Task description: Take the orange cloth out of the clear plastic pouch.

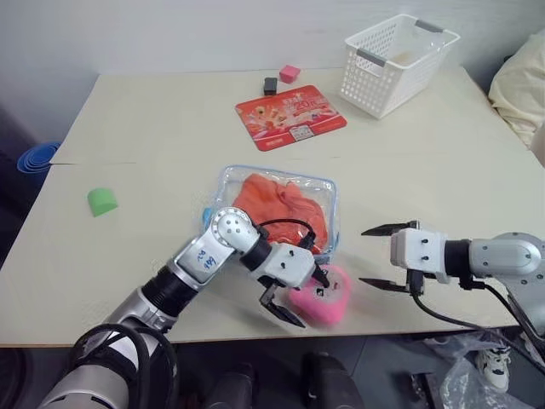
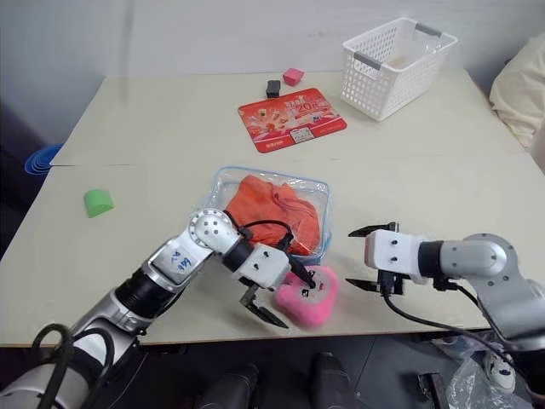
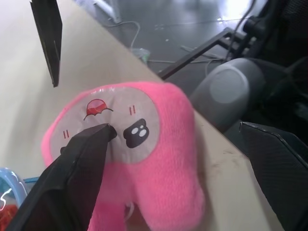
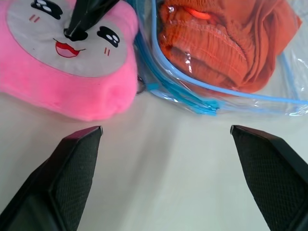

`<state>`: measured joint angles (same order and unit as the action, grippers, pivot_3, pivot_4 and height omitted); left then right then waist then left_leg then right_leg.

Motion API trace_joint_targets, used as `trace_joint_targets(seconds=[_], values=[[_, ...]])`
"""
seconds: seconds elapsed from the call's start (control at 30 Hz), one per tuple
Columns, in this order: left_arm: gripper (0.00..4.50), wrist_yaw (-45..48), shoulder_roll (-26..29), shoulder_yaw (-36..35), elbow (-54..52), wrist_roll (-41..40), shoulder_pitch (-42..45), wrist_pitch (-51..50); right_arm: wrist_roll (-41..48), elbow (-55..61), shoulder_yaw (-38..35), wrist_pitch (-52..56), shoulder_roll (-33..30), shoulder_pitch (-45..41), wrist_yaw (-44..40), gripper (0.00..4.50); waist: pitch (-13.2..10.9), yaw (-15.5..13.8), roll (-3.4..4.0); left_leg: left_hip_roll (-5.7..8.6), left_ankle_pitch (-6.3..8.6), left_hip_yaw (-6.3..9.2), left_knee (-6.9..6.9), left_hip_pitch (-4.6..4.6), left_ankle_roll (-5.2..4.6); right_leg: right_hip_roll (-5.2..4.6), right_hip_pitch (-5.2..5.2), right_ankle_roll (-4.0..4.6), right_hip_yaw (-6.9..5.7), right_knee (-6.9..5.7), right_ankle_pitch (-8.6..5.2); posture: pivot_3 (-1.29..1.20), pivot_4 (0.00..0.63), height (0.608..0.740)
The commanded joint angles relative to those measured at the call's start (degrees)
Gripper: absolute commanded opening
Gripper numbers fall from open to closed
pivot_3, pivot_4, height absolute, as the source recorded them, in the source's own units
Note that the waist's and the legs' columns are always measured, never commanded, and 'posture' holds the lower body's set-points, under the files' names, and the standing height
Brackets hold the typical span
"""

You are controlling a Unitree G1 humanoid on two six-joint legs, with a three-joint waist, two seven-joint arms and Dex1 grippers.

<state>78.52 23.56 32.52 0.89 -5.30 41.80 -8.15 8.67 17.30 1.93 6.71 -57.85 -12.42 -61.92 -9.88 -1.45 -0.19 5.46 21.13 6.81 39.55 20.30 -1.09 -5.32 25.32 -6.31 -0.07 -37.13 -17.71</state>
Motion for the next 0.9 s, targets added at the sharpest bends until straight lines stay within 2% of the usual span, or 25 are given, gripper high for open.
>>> trace_joint_targets(seconds=[0.03, 0.37, 0.4, 0.5, 0.83, 0.9], values=[[3.58, 0.31, 1.52, -0.10, -0.80, 1.37, -1.02, 2.56, -4.29, -4.31, 1.92, -8.36, 1.11, -3.89, -0.12, 4.50, 0.00, 0.05, 0.00, -0.01, 0.00, 0.00, 0.00, 0.00, 0.00, 0.00, 0.00, 0.00, 0.00, -0.01, 0.00, 0.00, 0.150, 0.740], [0.45, 0.05, 5.40, -4.97, -1.93, -0.90, -2.15, -0.58, -9.52, -11.22, 9.52, -17.74, 8.73, -10.66, 0.20, 4.50, 0.00, 0.13, 0.00, -0.02, 0.00, -0.05, 0.03, 0.00, 0.01, 0.02, 0.05, 0.00, 0.05, -0.07, 0.00, 0.00, 0.150, 0.740], [0.13, -0.56, 5.45, -5.62, -2.58, -1.23, -2.28, -1.78, -10.19, -12.00, 10.10, -18.28, 10.03, -11.61, 0.87, 4.31, 0.00, 0.11, 0.00, -0.02, 0.00, -0.05, 0.03, 0.00, 0.00, 0.02, 0.05, 0.00, 0.05, -0.06, 0.00, 0.00, 0.150, 0.740], [0.00, -1.69, 5.48, -6.55, -4.07, -1.66, -2.50, -5.15, -11.64, -14.34, 10.85, -20.50, 11.85, -13.42, 1.66, 3.58, 0.00, 0.14, 0.00, -0.01, 0.00, -0.05, 0.06, 0.01, 0.00, 0.02, 0.05, 0.00, 0.06, -0.07, 0.00, 0.00, 0.150, 0.740], [0.00, -2.06, 7.12, -6.58, -6.23, -0.99, -4.17, -5.82, -11.37, -18.03, 11.42, -23.69, 13.12, -15.34, 0.09, 0.04, 0.00, 0.14, 0.01, -0.01, 0.00, -0.05, 0.07, 0.02, 0.01, 0.02, 0.10, 0.00, 0.06, -0.17, 0.00, 0.00, 0.150, 0.740], [0.00, -2.41, 7.14, -6.53, -6.15, -0.76, -4.47, -5.58, -11.37, -18.10, 11.33, -23.91, 13.12, -15.21, -0.11, 0.04, 0.00, 0.14, 0.01, -0.01, 0.00, -0.05, 0.07, 0.02, 0.01, 0.02, 0.10, 0.00, 0.06, -0.19, 0.00, 0.00, 0.150, 0.740]])
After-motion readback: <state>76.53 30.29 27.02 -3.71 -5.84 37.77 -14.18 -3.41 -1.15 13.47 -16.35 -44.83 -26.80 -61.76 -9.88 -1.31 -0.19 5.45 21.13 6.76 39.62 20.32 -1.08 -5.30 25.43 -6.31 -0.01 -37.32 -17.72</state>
